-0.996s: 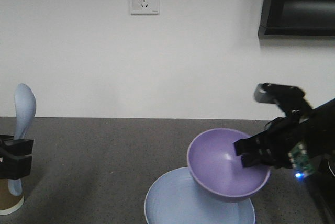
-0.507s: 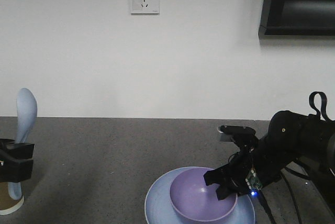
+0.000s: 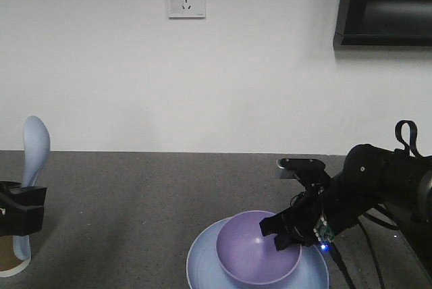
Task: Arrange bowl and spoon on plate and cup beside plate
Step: 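Lower the lavender bowl onto the blue plate with the right gripper, then open the right gripper and raise it away from the bowl, then move the left gripper over the bowl and drop the spoon inside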
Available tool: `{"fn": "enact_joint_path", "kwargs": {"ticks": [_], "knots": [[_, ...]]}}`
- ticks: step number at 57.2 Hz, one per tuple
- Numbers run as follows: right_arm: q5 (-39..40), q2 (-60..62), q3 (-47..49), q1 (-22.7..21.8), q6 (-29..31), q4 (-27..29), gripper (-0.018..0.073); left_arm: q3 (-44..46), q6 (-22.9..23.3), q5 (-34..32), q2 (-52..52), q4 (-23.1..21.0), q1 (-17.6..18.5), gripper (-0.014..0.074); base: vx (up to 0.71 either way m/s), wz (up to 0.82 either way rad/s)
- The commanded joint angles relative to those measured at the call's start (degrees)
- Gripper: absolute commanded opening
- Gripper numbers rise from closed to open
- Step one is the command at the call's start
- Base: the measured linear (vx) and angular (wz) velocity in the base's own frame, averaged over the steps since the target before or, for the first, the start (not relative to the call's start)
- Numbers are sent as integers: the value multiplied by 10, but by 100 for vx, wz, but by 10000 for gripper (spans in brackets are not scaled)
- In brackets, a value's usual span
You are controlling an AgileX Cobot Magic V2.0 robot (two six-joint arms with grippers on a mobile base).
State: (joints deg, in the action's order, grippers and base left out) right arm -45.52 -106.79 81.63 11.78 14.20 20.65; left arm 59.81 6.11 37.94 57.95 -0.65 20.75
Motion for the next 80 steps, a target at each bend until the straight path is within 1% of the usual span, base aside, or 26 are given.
{"fn": "enact_joint_path", "kwargs": {"ticks": [1, 7, 14, 24, 28, 37, 41, 49, 56, 62, 69, 72, 76, 80], "knots": [[21, 29, 20, -1, 8, 19, 288, 21, 5, -36, -8, -5, 1, 0, 0, 0], [19, 29, 20, -1, 8, 22, 394, 21, 5, -36, -8, -5, 1, 0, 0, 0], [21, 29, 20, -1, 8, 21, 494, 21, 5, -35, -8, -5, 1, 0, 0, 0], [37, 39, 20, -2, 8, 16, 580, 21, 5, -33, -8, -4, 1, 0, 0, 0], [48, 52, 20, -2, 8, 7, 592, 21, 4, -33, -8, -4, 1, 0, 0, 0], [76, 98, 20, -2, 7, -38, 594, 21, 4, -33, -8, -4, 1, 0, 0, 0], [78, 124, 20, -2, 7, -49, 594, 21, 4, -33, -8, -4, 1, 0, 0, 0], [70, 186, 20, -2, 5, -53, 594, 25, 4, -33, -8, -4, 1, 0, 0, 0], [39, 258, 20, -2, 2, -53, 594, 43, -6, -27, -7, -4, 1, 0, 0, 0], [9, 311, 18, -2, 1, -53, 594, 85, -48, 9, 5, -4, 1, 0, 0, 0], [-4, 361, 10, -2, -12, -57, 592, 162, -88, 104, 54, -5, 2, 0, 0, 0], [-3, 378, 1, -2, -14, -58, 592, 193, -101, 135, 82, -8, 4, 0, 0, 0], [-3, 395, -11, -2, -15, -62, 592, 231, -119, 160, 120, -24, 11, 0, 0, 0], [-4, 409, -24, -2, -26, -71, 592, 268, -136, 174, 162, -48, 26, 0, 0, 0]]}}
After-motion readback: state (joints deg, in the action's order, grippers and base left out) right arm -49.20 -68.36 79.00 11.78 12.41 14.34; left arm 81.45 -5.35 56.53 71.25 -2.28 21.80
